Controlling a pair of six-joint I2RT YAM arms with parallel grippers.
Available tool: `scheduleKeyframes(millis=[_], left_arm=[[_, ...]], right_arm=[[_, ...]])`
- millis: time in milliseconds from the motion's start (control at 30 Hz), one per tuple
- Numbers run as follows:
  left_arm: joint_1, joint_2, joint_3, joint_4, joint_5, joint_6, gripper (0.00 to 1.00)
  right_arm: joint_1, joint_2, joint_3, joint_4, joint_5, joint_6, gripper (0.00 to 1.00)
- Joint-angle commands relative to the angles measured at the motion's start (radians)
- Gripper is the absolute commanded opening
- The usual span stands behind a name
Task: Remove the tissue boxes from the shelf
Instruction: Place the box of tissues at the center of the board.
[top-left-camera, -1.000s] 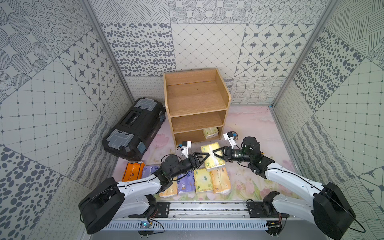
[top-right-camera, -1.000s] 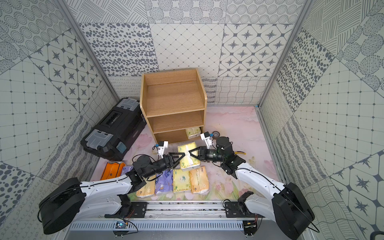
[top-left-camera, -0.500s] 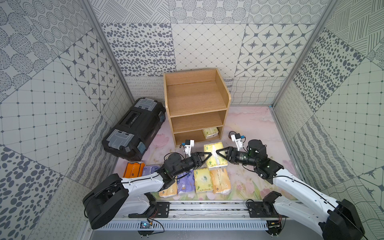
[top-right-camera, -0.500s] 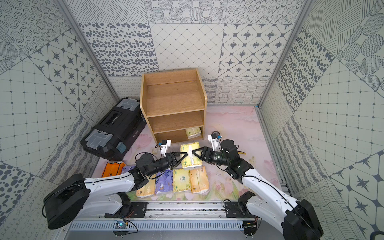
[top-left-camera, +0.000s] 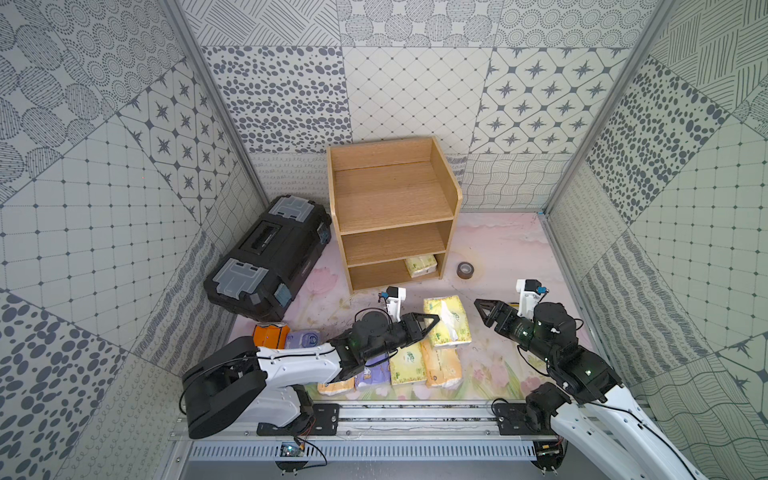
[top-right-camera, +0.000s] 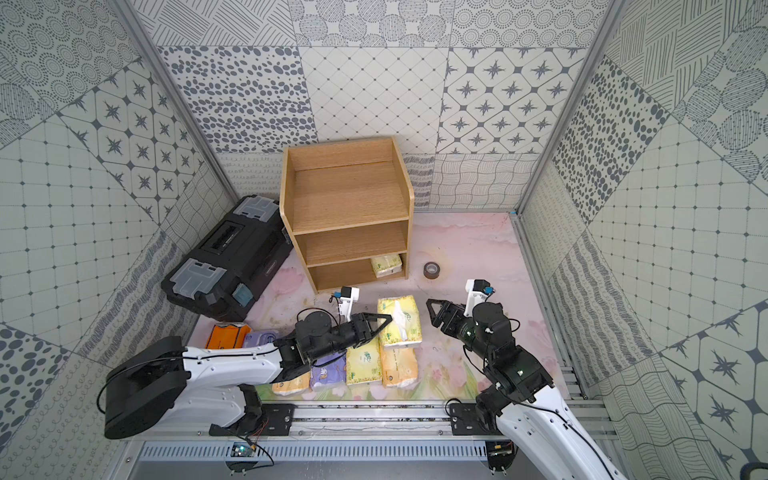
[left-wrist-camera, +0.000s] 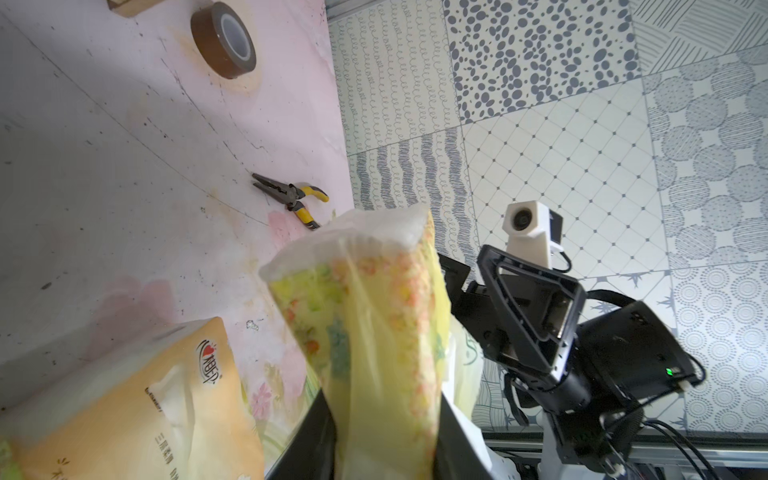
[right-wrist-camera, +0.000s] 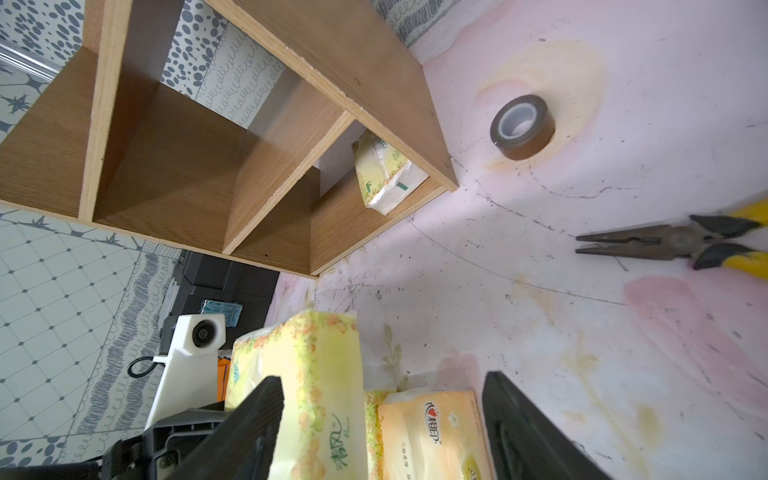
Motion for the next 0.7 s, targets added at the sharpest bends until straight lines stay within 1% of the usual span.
scheduleKeyframes(millis=[0,133,233,333,467,500,667], left_arm=[[-0.118,0.119,0.114,-0.067,-0.248,0.051,0.15],[-0.186,0.236,0.242,-0.17,-0.317,0.039,0.15],[-0.216,0.307,0.331,-0.258,-0.349,0.027,0.15],[-0.249,0.378,0.411,-0.355,-0.395,-0.018,0.15],[-0.298,0.455,0.524,-0.499,-0.458,-0.025,0.15],[-0.3,0.469,0.544,-0.539,-0.469,-0.038,0.15],[-0.303,0.525,0.58,-0.596,-0.479,-0.071,0.15]], right_arm=[[-0.002,-0.036,0.038,-0.055,0.071,-0.029,0.8],[-0.002,-0.072,0.051,-0.077,0.062,-0.018,0.79],[-0.003,-0.098,0.071,-0.116,0.076,-0.019,0.79],[-0.002,-0.137,0.074,-0.147,0.095,-0.016,0.79],[-0.001,-0.175,0.062,-0.171,0.107,-0.008,0.79],[-0.001,-0.182,0.058,-0.177,0.108,-0.005,0.79],[-0.002,-0.201,0.041,-0.187,0.103,0.005,0.79]])
